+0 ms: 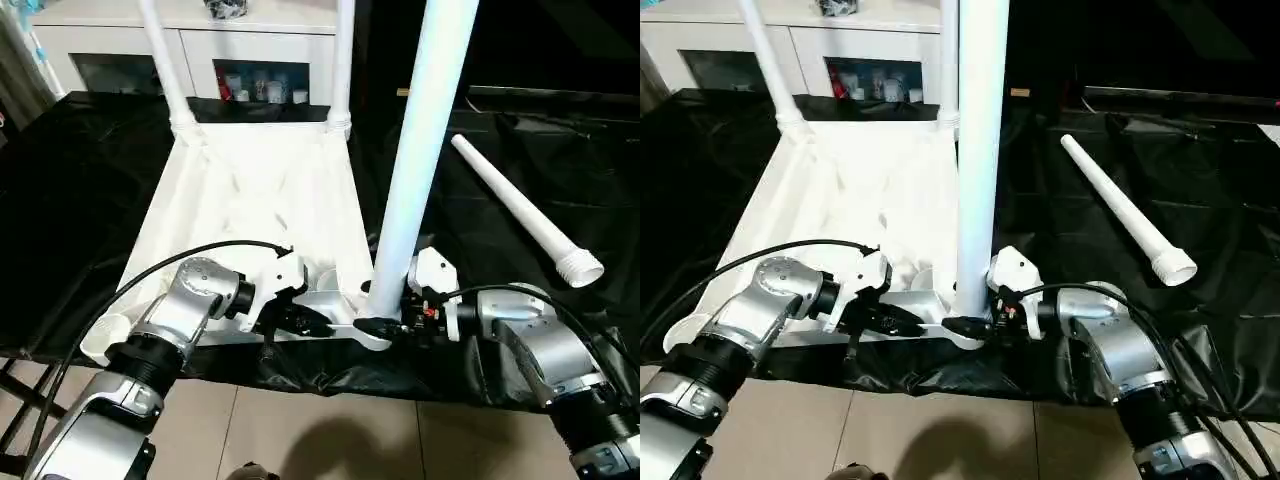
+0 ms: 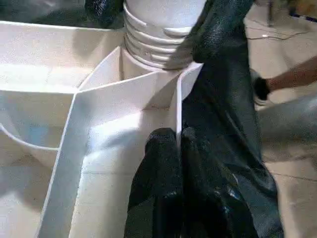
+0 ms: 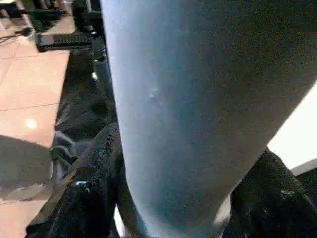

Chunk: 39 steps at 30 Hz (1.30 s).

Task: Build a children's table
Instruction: Rotate leg to tighten

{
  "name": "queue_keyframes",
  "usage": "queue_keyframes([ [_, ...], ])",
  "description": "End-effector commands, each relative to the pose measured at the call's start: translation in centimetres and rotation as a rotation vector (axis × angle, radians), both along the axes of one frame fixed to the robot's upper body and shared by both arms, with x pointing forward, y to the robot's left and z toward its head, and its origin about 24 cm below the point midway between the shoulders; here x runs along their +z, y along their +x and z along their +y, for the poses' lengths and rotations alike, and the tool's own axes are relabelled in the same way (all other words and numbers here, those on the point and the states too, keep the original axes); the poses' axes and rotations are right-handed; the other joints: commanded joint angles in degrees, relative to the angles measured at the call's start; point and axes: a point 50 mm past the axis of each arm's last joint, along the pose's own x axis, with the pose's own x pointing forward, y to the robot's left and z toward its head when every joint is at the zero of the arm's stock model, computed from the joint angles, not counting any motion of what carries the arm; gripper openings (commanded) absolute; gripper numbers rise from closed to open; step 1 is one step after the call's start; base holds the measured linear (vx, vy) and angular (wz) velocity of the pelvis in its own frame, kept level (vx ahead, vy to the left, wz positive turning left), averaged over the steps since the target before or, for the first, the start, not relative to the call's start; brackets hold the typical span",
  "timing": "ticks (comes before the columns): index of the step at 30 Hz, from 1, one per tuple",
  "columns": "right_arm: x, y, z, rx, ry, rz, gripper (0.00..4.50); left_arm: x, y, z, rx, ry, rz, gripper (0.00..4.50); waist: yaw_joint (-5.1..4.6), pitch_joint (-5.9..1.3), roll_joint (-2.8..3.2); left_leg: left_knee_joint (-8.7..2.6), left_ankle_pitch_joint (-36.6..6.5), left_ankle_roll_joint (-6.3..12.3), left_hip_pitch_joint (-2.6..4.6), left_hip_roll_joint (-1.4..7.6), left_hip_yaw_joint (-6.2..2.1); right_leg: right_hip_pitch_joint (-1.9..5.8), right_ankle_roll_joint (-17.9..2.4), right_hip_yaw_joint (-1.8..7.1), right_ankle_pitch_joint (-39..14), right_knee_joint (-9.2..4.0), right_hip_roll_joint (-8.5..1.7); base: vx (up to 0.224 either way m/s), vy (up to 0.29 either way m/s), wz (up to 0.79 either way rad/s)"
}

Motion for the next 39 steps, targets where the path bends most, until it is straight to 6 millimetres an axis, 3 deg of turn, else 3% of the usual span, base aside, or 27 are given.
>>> queue_keyframes([
  [1, -1.0, 0.3, 1.0, -0.09, 0.018, 0.023, 2.65, 0.6, 1.8, -1.1, 0.172, -0.009, -0.078, 0.0, -0.59, -2.94, -0.85, -4.89, -16.68, 1.51, 1.46, 2.88, -0.82, 1.5, -12.96, 1.45, -14.96, -4.59, -2.69, 0.0, 0.0, 0.0],
  [2, -1.1, 0.9, 1.1, -0.173, 0.018, 0.008, 2.65, 0.6, 2.3, -1.4, 0.225, -0.006, -0.094, 0.0, -0.56, -2.84, -0.94, -4.9, -18.09, 0.58, 1.8, 2.8, -0.86, 1.28, -12.33, 1.45, -17.87, -5.0, -2.78, 0.0, 0.0, 0.0],
  [6, -1.6, 2.5, 1.1, -0.384, 0.018, 0.011, 2.64, 0.8, 3.1, -2.8, 0.318, -0.011, -0.114, 0.0, -1.43, -2.82, -1.09, -5.14, -18.82, -0.83, 1.32, 2.52, -1.27, 1.47, -9.82, 1.26, -23.31, -5.35, -2.89, 0.0, 0.0, 0.0],
  [9, -2.0, 3.5, 2.1, -0.542, 0.02, 0.007, 2.64, 1.0, 3.7, -4.7, 0.389, -0.009, -0.126, 0.0, -1.97, -2.97, -1.09, -5.12, -17.94, -0.86, 1.22, 2.4, -1.2, 1.41, -9.69, 1.29, -20.93, -5.34, -2.66, 0.0, 0.0, 0.0],
  [10, -2.1, 3.6, 2.8, -0.567, 0.026, 0.007, 2.64, 1.1, 3.7, -5.5, 0.395, -0.02, -0.127, 0.0, -2.14, -2.97, -0.76, -5.09, -17.56, -0.78, 1.17, 2.37, -1.15, 1.34, -10.03, 1.32, -19.36, -5.3, -2.57, 0.0, 0.0, 0.0],
  [11, -2.1, 3.6, 3.3, -0.578, 0.031, 0.007, 2.64, 1.2, 3.7, -6.0, 0.396, -0.027, -0.128, 0.0, -2.4, -3.07, -0.93, -5.04, -16.95, -0.56, 1.07, 2.29, -1.14, 1.49, -10.38, 1.28, -17.77, -5.16, -2.53, 0.0, 0.0, 0.0],
  [12, -2.1, 3.6, 3.8, -0.572, 0.038, -0.002, 2.64, 1.2, 3.7, -6.4, 0.386, -0.038, -0.126, 0.0, -2.44, -3.09, -0.91, -5.02, -16.61, -0.34, 1.03, 2.25, -1.11, 1.56, -10.46, 1.28, -17.12, -5.16, -2.52, 0.0, 0.0, 0.0],
  [15, -1.9, 3.4, 4.3, -0.546, 0.07, -0.012, 3.34, 1.2, 3.5, -6.8, 0.361, -0.043, -0.133, 0.0, -2.4, -3.28, -0.89, -4.73, -14.48, 1.25, 0.84, 2.25, -1.0, 1.86, -11.08, 1.3, -13.37, -4.91, -2.54, 0.0, 0.0, 0.0],
  [20, -1.1, 3.3, 3.0, -0.464, 0.072, -0.045, 3.75, 1.4, 3.0, -6.0, 0.258, -0.087, -0.157, 0.0, -2.3, -3.28, -0.89, -4.59, -13.66, 3.05, 0.82, 2.39, -0.91, 2.16, -12.53, 1.21, -10.53, -4.74, -2.49, 0.0, 0.0, 0.0],
  [24, -0.8, 2.9, 2.0, -0.368, 0.046, -0.066, 3.75, 1.2, 2.6, -4.9, 0.203, -0.077, -0.146, 0.0, -2.32, -3.18, -0.85, -4.62, -14.1, 3.4, 0.84, 2.54, -0.87, 2.16, -12.73, 1.27, -10.92, -4.73, -2.6, 0.0, 0.0, 0.0],
  [28, -0.4, 1.6, 0.2, -0.161, -0.005, -0.042, 3.75, 0.8, 1.7, -2.6, 0.1, -0.056, -0.093, 0.0, -2.1, -3.14, -0.77, -4.68, -14.02, 4.07, 0.89, 2.81, -0.86, 2.27, -13.67, 1.26, -9.88, -4.47, -2.54, 0.0, 0.0, 0.0],
  [31, -0.5, 1.1, -0.3, -0.094, -0.025, -0.023, 3.75, 0.9, 1.3, -2.1, 0.045, -0.066, -0.059, 0.0, -2.03, -3.11, -0.79, -4.68, -14.02, 4.09, 0.97, 2.94, -0.69, 2.07, -14.88, 1.21, -9.74, -4.36, -2.52, 0.0, 0.0, 0.0],
  [35, -0.6, 0.3, -0.5, 0.0, -0.048, 0.016, 3.75, 1.1, 1.0, -1.2, -0.007, -0.066, -0.035, 0.0, -1.38, -3.17, -0.81, -4.6, -13.17, 4.33, 1.13, 3.07, -0.54, 1.99, -14.97, 1.25, -8.77, -4.15, -2.52, 0.0, 0.0, 0.0],
  [39, -0.5, 0.1, -0.4, 0.026, -0.034, 0.034, 3.42, 1.1, 0.8, -0.8, -0.036, -0.063, -0.014, 0.0, -0.88, -3.18, -0.79, -4.56, -12.97, 4.22, 1.19, 3.11, -0.44, 1.93, -15.2, 1.28, -8.63, -4.06, -2.62, 0.0, 0.0, 0.0],
])
